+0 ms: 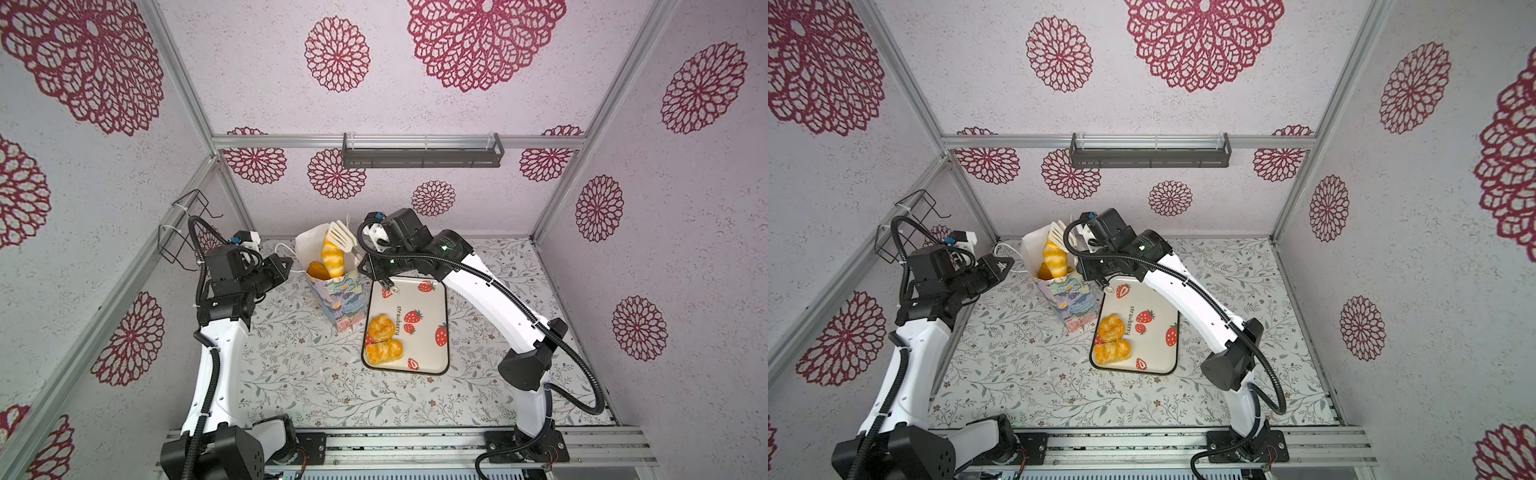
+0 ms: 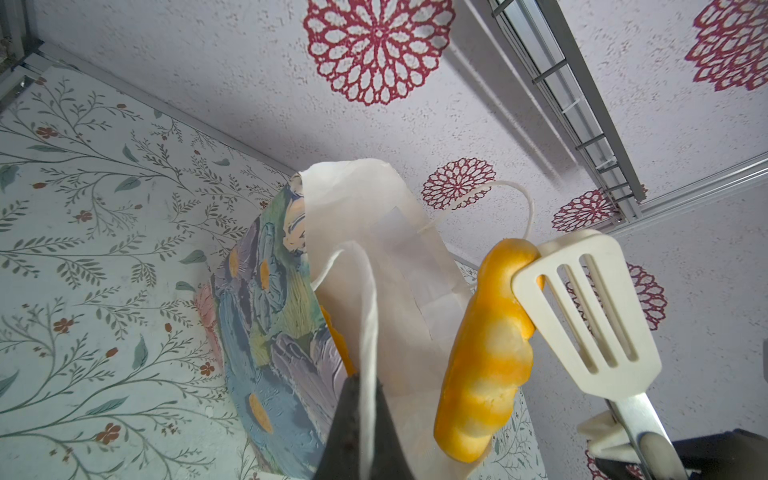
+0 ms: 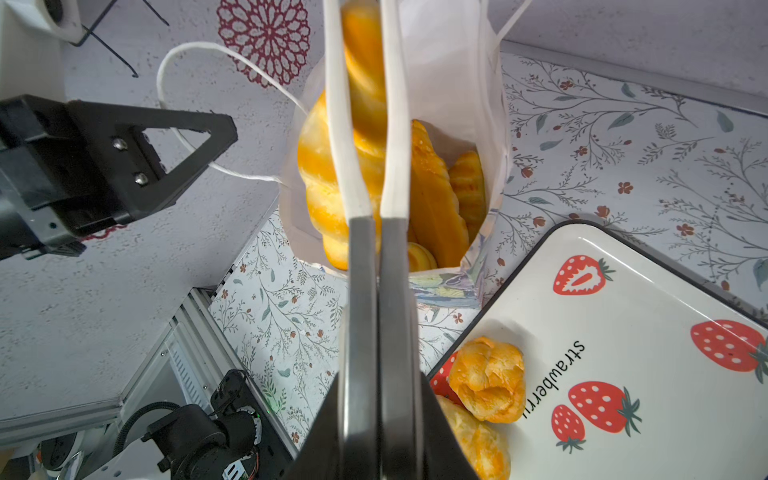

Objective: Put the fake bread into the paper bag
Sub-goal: 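Lower the roll into the bag opening and open the right tongs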

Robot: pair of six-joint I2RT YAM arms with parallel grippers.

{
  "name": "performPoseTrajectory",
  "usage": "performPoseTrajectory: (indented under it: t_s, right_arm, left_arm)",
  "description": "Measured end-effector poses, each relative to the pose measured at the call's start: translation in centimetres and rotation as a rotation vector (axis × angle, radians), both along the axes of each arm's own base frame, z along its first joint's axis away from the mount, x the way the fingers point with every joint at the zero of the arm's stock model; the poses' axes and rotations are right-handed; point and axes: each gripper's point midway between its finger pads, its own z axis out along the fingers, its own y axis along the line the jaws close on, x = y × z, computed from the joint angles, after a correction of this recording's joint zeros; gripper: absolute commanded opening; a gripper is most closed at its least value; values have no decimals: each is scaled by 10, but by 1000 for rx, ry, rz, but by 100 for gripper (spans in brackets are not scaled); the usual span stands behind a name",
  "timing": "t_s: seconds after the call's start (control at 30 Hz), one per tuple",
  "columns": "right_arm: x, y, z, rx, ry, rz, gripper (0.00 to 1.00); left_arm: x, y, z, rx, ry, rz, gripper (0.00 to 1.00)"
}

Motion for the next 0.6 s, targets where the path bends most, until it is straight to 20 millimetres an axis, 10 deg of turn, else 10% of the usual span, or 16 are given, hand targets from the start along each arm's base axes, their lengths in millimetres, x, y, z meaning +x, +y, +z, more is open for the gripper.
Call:
performPoseTrajectory:
  t_s: [0.6]
  right_arm:
    - [-3,-3,-23,-49,32,-2,44]
  left_arm:
    - [0,0,0,0,0,1,0]
